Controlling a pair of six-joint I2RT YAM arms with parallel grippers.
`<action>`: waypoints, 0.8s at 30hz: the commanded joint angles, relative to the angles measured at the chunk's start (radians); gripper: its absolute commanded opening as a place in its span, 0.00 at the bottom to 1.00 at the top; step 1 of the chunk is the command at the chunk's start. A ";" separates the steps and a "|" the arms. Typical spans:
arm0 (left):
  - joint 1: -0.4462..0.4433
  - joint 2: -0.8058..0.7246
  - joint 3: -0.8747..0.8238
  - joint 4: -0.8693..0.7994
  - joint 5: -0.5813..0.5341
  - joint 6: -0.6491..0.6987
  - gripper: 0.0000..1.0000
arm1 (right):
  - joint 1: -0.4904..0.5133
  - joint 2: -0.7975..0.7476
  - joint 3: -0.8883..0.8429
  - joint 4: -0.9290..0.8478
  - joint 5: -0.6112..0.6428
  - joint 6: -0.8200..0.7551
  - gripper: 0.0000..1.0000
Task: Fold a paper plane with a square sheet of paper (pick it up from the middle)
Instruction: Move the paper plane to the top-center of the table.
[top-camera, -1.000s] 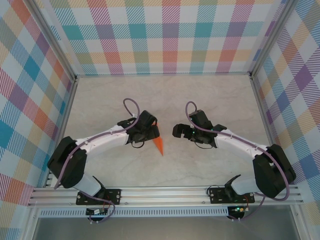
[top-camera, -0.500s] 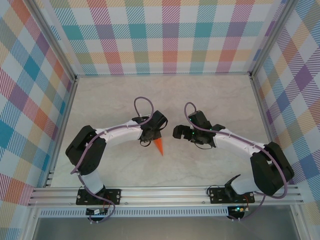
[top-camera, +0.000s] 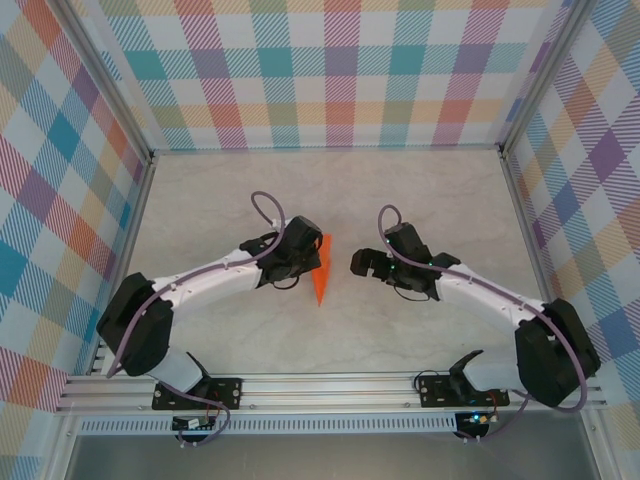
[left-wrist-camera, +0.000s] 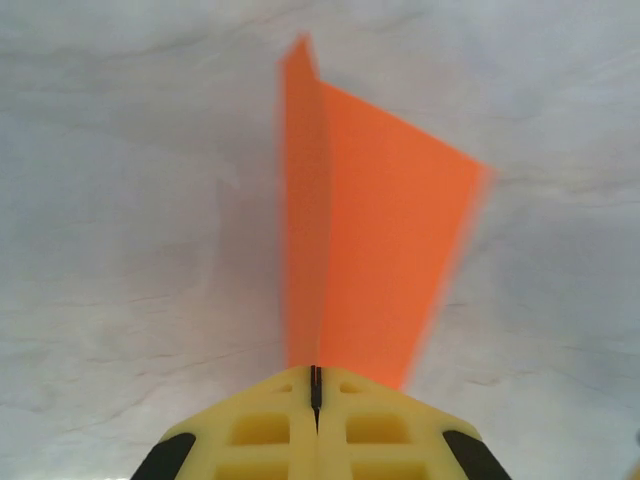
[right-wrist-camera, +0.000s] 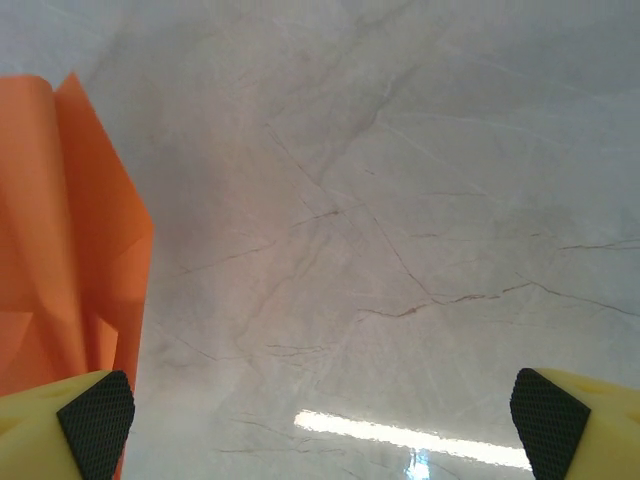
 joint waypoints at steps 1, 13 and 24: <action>-0.006 -0.043 -0.050 0.191 0.115 0.084 0.00 | -0.015 -0.069 -0.028 0.023 0.000 0.017 1.00; 0.034 0.135 -0.198 0.647 0.355 0.028 0.00 | -0.038 -0.164 -0.060 0.032 -0.095 -0.031 0.89; 0.044 0.253 -0.237 0.702 0.355 0.017 0.00 | 0.001 0.019 -0.002 0.003 -0.175 -0.070 0.63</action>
